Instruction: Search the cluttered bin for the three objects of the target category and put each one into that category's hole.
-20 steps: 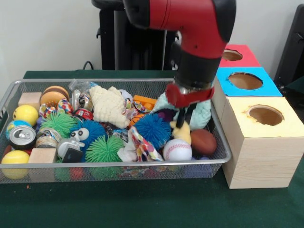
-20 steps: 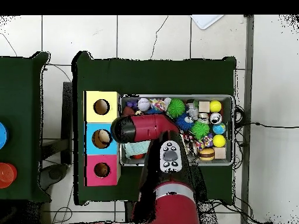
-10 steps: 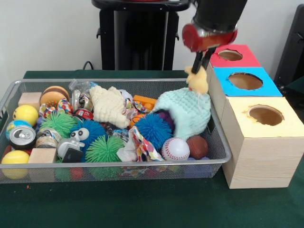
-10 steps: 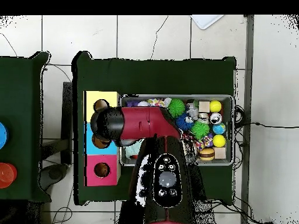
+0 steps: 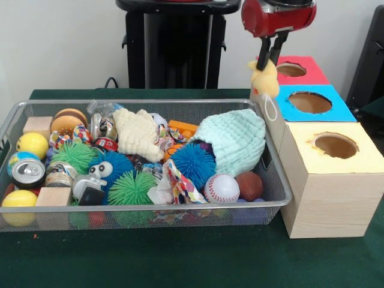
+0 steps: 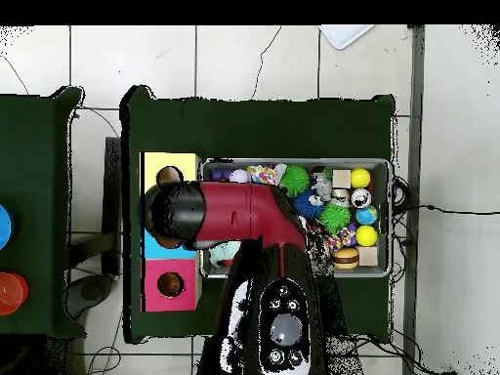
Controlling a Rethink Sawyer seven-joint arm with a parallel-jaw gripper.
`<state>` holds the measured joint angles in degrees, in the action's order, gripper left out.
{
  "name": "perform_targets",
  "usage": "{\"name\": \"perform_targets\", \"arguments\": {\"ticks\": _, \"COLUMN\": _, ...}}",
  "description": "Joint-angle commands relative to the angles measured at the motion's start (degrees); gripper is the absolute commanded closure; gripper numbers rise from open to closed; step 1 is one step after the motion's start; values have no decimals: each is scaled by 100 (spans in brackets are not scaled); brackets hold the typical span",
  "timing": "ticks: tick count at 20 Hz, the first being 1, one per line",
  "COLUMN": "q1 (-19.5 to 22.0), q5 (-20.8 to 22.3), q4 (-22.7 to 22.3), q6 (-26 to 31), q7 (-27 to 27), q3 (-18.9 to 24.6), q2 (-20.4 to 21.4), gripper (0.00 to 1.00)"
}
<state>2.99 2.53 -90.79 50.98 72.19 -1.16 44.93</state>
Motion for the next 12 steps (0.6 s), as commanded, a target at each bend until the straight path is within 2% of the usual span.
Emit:
{"name": "perform_targets", "arguments": {"ticks": 1, "q1": -24, "q5": -360, "q4": -1360, "q6": -305, "q7": 1199, "q3": 303, "q2": 140, "gripper": 100}}
{"name": "perform_targets", "arguments": {"ticks": 4, "q1": -212, "q5": -682, "q4": -1985, "q6": -794, "q7": 1502, "q3": 259, "q2": 436, "gripper": 100}}
{"name": "perform_targets", "arguments": {"ticks": 8, "q1": -442, "q5": -982, "q4": -2685, "q6": -1348, "q7": 1654, "q3": 257, "q2": 741, "gripper": 100}}
{"name": "perform_targets", "arguments": {"ticks": 12, "q1": -666, "q5": -1239, "q4": -3247, "q6": -1670, "q7": 1730, "q3": 210, "q2": 975, "gripper": 100}}
